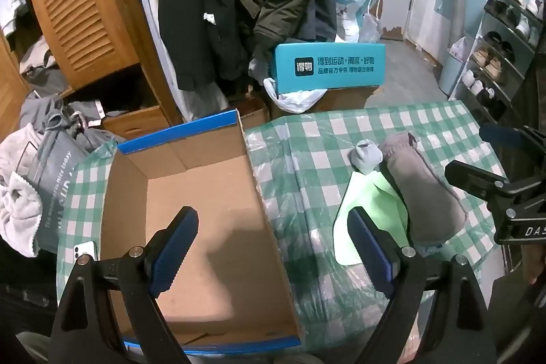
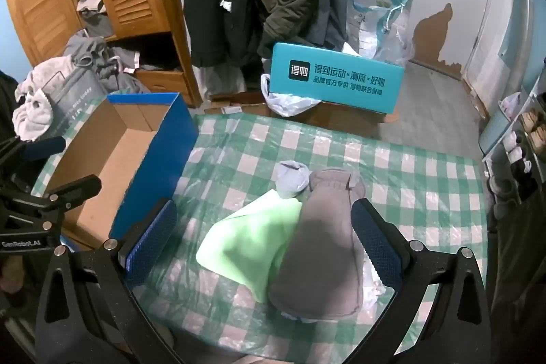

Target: Organize soft objects

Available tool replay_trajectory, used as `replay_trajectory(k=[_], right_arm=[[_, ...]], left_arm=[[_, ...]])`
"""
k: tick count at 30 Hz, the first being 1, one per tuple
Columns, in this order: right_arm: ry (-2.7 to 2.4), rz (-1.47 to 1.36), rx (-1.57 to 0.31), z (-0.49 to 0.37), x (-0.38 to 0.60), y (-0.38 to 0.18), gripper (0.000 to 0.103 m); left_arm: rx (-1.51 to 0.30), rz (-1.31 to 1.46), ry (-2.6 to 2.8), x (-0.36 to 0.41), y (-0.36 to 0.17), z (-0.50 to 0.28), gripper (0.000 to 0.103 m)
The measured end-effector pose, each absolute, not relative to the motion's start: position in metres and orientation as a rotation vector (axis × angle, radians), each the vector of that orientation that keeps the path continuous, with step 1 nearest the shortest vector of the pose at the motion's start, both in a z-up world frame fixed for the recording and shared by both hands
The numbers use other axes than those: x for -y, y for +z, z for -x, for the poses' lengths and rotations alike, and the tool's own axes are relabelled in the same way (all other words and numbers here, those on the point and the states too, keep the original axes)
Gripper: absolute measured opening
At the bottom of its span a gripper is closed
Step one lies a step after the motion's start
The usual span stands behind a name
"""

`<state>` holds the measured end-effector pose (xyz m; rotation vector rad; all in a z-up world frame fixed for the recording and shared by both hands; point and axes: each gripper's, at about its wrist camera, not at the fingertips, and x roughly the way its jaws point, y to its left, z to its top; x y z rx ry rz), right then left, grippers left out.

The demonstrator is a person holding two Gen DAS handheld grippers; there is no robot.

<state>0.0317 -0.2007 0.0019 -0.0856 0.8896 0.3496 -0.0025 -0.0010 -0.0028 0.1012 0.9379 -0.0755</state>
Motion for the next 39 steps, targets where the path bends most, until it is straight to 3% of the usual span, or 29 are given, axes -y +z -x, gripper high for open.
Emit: replay_trajectory(k=[39], right_arm=[[0.344,0.093,-0.896,-0.0327,0.2005,0.0002,0.101]], left_arm=[[-0.947,-0.114,-0.080,0.0066,-0.0074,0.0058,0.090]])
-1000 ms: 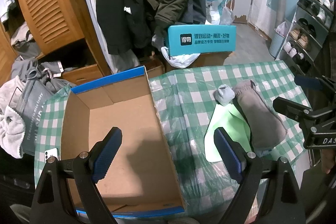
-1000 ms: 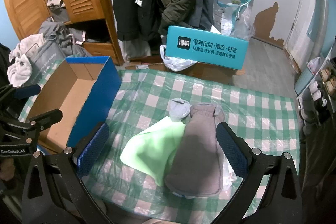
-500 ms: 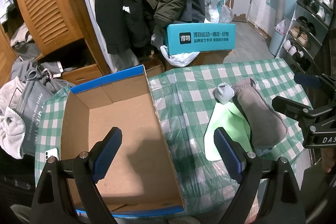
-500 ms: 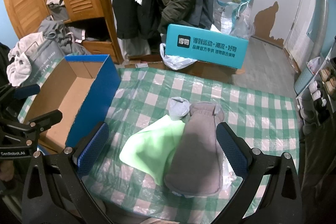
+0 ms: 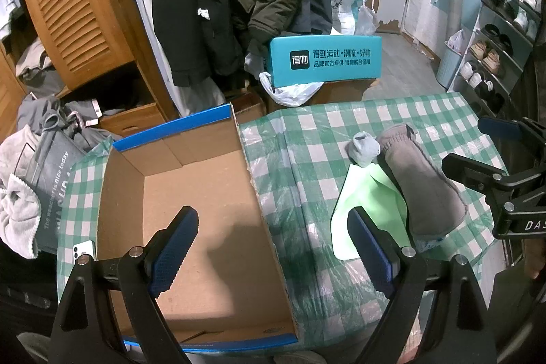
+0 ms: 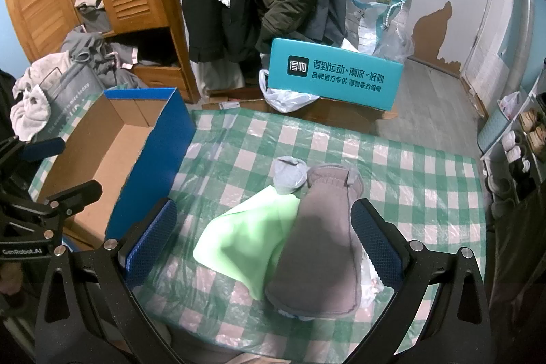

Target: Organize soft objects

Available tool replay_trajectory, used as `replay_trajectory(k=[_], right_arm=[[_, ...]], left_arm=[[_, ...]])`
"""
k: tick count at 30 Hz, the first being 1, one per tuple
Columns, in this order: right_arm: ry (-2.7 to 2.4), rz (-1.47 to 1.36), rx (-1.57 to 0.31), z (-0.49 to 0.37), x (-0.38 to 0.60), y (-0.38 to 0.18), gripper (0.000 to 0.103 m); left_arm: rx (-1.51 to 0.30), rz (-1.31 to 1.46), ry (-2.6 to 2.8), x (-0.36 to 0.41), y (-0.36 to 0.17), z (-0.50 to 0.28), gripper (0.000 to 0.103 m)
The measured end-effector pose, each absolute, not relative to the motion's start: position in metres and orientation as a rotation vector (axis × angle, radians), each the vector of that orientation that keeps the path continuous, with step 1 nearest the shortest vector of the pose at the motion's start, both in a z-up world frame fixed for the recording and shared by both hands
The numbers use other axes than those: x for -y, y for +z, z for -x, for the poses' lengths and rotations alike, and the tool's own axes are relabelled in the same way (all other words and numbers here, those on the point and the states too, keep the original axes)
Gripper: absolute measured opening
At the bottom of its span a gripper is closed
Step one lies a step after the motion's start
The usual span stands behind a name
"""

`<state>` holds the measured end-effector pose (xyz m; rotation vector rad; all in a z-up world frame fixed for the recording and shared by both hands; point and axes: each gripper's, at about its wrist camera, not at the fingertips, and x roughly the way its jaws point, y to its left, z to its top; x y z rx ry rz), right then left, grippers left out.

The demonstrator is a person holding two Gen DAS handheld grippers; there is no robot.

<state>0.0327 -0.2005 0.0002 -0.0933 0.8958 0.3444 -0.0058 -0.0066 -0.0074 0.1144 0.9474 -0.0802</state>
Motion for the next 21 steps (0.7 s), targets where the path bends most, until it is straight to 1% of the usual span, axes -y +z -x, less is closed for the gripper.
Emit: replay_trajectory(k=[21], right_arm=[[0.338,0.094,-0.905,-0.0349,0.2024,-0.0035,0.101]], left_arm=[[-0.950,-0.116,-0.079,0.0060,-0.0063,0.0038,0.090]])
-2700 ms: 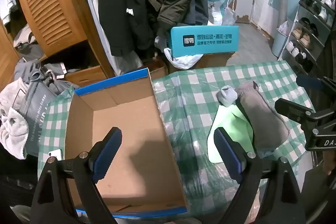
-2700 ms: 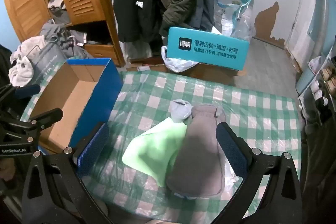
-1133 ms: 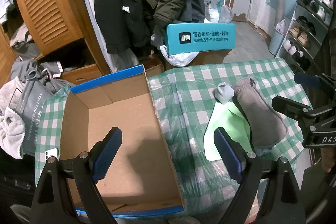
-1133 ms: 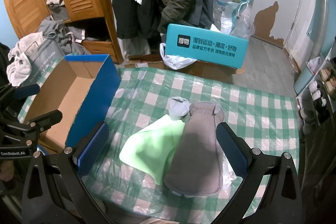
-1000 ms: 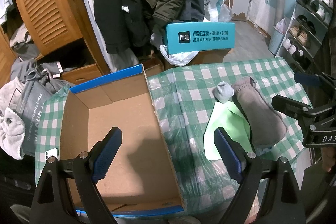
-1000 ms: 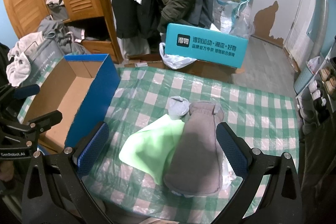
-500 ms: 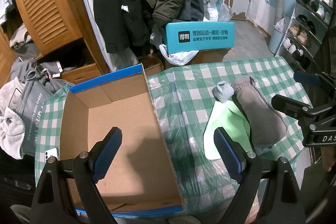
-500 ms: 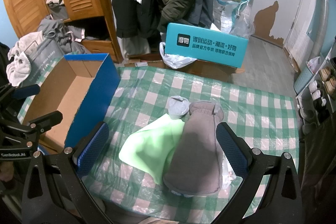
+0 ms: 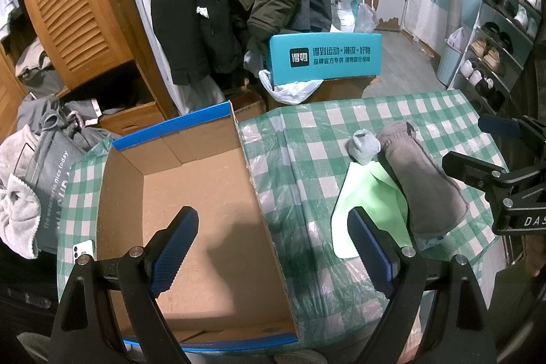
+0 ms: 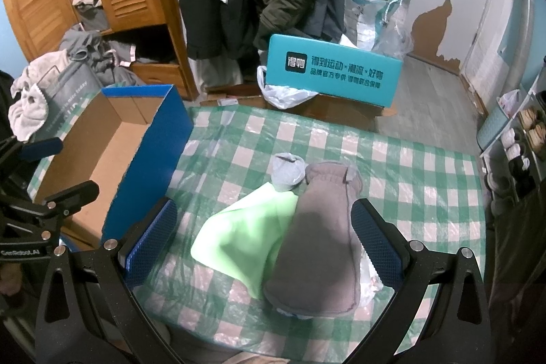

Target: Organize soft objects

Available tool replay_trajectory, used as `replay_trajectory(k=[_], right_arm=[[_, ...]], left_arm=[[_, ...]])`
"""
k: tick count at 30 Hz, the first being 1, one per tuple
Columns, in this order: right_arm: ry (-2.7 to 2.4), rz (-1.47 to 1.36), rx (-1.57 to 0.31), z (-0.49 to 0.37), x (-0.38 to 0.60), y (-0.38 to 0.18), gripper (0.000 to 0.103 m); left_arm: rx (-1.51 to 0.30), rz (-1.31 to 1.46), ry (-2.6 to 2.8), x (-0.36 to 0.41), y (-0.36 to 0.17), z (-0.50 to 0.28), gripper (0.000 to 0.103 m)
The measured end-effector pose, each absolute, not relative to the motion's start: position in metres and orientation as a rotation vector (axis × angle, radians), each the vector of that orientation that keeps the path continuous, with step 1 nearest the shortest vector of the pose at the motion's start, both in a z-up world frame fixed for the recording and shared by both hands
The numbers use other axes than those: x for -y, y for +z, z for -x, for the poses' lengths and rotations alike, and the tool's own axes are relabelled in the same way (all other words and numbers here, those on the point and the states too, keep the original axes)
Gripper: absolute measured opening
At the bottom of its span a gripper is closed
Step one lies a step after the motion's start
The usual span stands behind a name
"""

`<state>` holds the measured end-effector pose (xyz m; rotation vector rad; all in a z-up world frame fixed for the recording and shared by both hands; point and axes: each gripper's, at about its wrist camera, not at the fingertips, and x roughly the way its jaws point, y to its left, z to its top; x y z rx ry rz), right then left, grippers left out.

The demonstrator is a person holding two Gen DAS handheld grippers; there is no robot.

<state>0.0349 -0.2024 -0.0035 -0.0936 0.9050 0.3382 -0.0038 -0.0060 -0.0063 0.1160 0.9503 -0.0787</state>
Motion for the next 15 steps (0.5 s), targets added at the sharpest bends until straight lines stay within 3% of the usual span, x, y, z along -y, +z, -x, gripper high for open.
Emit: replay_trajectory(k=[15], right_arm=[[0.310,0.081,-0.940,-0.041,0.213,-0.011,0.101]], left_arm=[[-0.987,-0.120,-0.093,0.011,-0.017,0.000,0.090]])
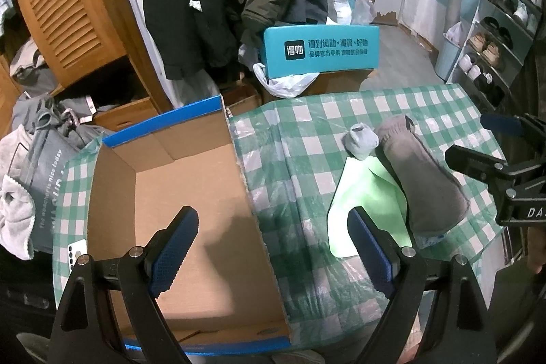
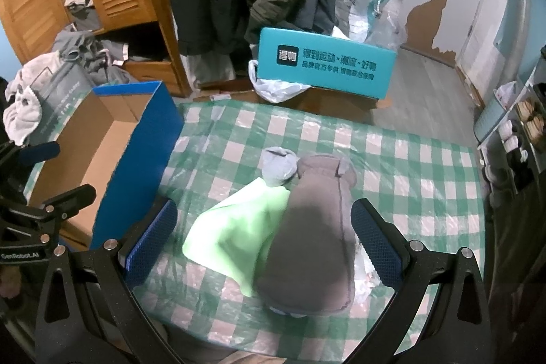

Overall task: Organize soft objects
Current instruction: 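Lower the right gripper onto the grey fleece slipper and close on it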

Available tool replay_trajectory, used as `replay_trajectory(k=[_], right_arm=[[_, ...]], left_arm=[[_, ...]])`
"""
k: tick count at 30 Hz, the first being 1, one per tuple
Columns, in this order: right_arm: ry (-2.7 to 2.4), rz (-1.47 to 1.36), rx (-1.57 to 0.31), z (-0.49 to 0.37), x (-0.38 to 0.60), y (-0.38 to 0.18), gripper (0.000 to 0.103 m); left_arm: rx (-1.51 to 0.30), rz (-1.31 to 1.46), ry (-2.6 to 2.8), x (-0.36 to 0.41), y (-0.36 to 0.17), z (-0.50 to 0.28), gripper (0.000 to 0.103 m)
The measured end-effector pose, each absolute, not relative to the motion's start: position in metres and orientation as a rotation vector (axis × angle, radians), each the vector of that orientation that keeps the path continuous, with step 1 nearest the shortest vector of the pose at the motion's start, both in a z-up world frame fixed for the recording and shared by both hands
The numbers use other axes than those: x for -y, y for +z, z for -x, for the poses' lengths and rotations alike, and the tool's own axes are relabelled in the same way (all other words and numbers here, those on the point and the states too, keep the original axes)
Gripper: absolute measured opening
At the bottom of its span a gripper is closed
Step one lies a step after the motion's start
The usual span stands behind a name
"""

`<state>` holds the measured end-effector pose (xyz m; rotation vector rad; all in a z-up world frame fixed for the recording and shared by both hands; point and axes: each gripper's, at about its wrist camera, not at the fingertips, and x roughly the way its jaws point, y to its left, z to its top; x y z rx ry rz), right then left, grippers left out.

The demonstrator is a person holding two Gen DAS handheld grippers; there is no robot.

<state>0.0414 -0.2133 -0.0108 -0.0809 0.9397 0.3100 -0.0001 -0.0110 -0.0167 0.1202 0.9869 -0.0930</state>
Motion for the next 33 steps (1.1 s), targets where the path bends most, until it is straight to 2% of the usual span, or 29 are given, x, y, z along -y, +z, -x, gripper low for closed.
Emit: replay_trajectory(k=[10,33], right_arm=[[0.249,0.080,-1.000,-0.063,0.228,-0.026,0.101],[0.130,0.110,-1.240,-0.130,0.242,-0.121,0.101]], left_arm=[[-1.059,-0.146,-0.120,0.031,-0.030,-0.025,0.090],[-1.255,-0.177,-0.203,0.077,-0.094,-0.083,0.090]])
